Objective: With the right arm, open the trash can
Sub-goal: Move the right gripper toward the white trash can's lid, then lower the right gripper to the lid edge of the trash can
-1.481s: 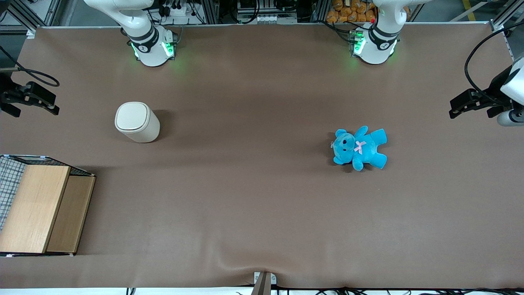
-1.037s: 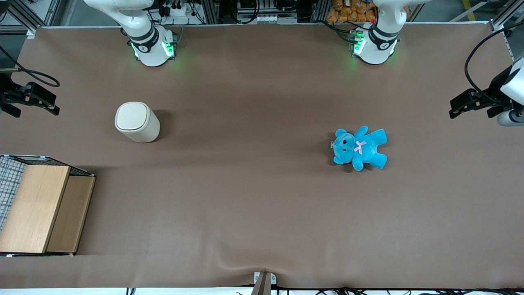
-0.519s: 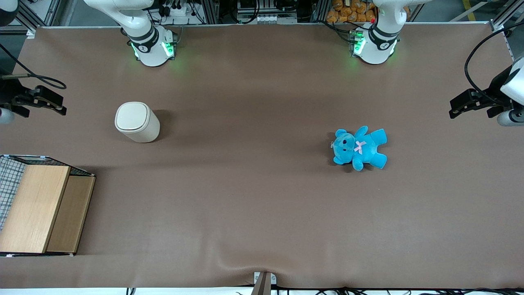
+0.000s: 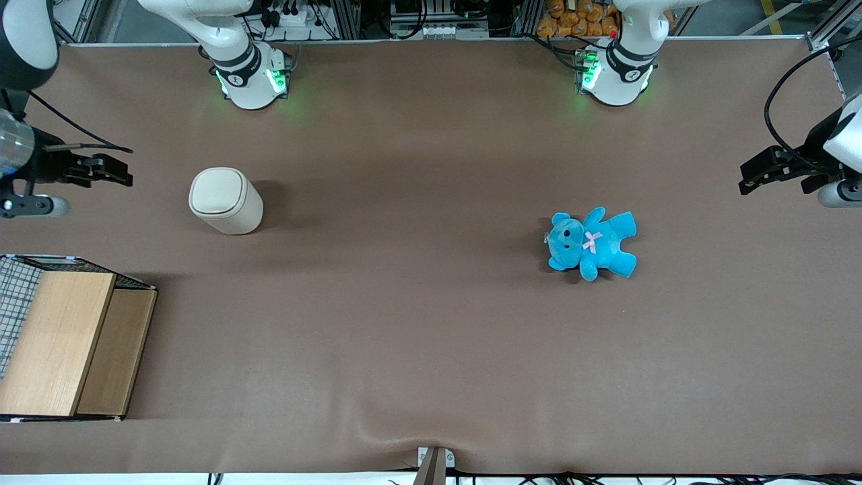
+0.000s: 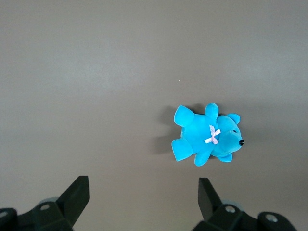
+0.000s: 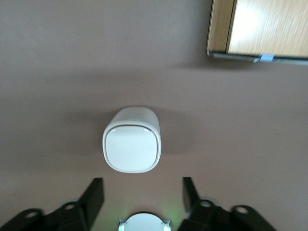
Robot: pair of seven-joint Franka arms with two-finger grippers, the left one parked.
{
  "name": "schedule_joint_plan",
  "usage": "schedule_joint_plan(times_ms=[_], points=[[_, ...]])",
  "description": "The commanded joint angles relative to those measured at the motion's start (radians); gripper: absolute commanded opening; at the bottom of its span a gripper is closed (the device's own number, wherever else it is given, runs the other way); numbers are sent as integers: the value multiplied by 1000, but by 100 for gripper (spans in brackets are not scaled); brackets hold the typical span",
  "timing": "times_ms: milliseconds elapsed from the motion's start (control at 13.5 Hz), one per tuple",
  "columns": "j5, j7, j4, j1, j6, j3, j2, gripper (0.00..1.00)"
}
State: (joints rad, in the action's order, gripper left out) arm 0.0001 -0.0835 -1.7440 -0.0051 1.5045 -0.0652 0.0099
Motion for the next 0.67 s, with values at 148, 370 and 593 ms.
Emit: schedule_joint_plan(times_ms=[148,370,593], points=[[18,2,-178,4,26,-2,-76,15],[18,-4,-265,2,62,-2,-91,0],[18,-5,-328,2,89,-2,-90,0]])
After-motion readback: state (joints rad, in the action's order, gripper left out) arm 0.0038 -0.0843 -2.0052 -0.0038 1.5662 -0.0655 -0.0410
